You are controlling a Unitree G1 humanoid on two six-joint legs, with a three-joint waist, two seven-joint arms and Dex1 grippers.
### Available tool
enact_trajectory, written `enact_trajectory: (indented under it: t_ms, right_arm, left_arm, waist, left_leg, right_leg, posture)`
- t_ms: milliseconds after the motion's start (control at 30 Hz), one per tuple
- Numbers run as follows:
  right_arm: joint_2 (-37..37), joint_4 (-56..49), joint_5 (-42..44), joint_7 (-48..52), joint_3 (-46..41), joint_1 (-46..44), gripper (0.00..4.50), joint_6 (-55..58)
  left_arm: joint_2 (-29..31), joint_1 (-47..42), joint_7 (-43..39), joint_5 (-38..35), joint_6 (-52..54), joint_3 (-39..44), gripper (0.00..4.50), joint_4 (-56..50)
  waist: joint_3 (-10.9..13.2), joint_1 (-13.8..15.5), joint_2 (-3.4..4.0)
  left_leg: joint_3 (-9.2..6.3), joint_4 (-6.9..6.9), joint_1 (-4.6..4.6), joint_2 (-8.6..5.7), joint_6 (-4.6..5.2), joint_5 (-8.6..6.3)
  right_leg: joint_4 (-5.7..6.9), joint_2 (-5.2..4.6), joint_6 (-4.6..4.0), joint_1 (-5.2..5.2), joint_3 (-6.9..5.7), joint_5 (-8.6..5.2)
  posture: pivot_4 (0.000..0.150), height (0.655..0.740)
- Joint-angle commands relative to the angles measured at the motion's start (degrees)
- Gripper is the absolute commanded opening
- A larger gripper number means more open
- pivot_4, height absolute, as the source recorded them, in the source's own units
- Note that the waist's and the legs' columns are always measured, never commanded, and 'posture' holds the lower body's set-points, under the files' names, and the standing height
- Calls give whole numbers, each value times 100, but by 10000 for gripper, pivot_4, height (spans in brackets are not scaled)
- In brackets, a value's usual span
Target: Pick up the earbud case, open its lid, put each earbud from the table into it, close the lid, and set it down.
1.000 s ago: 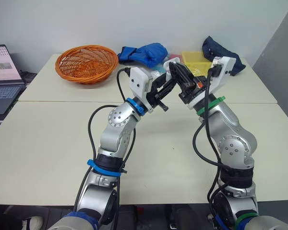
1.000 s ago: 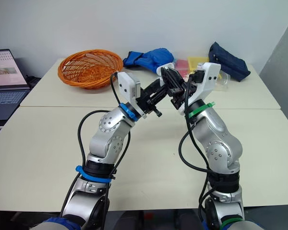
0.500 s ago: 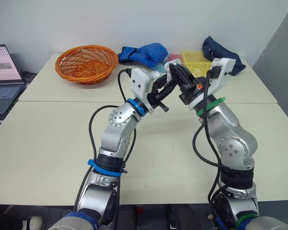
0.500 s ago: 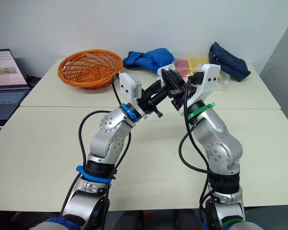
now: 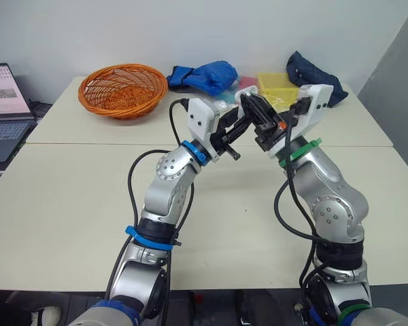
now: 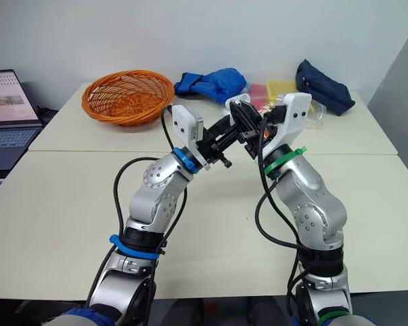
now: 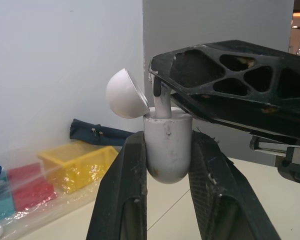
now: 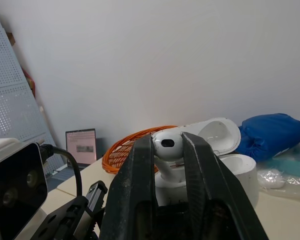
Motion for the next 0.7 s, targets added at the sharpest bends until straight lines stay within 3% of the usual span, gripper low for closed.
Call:
enact_trajectory:
  t_ms: [33, 533, 700]
  right_arm:
    - [-127, 61, -134, -28, 31, 137, 4100, 169]
    - [-205, 37, -110, -99, -3, 198, 4100, 207]
    - [-208, 60, -122, -100, -25, 158, 20661, 181]
  left_arm:
    - [-93, -385, 47, -37, -388, 79, 7511, -369]
    - [-110, -391, 22, 7, -404, 74, 7511, -392]
    - [-123, -384, 23, 2, -375, 67, 7511, -416]
  waist:
    - [0, 0, 0]
    - [0, 0, 0]
    - [0, -1, 0]
  left_leg:
    - [0, 0, 0, 0, 0, 0]
    - [1, 0, 0, 0, 0, 0]
    - [1, 0, 0, 0, 0, 0]
  right_leg:
    - [0, 0, 0, 0, 0, 0]
    - [0, 0, 0, 0, 0, 0]
    - [0, 0, 0, 0, 1, 0]
  posture:
    - [1500, 7400]
    - [1500, 7400]
    - [1500, 7400]
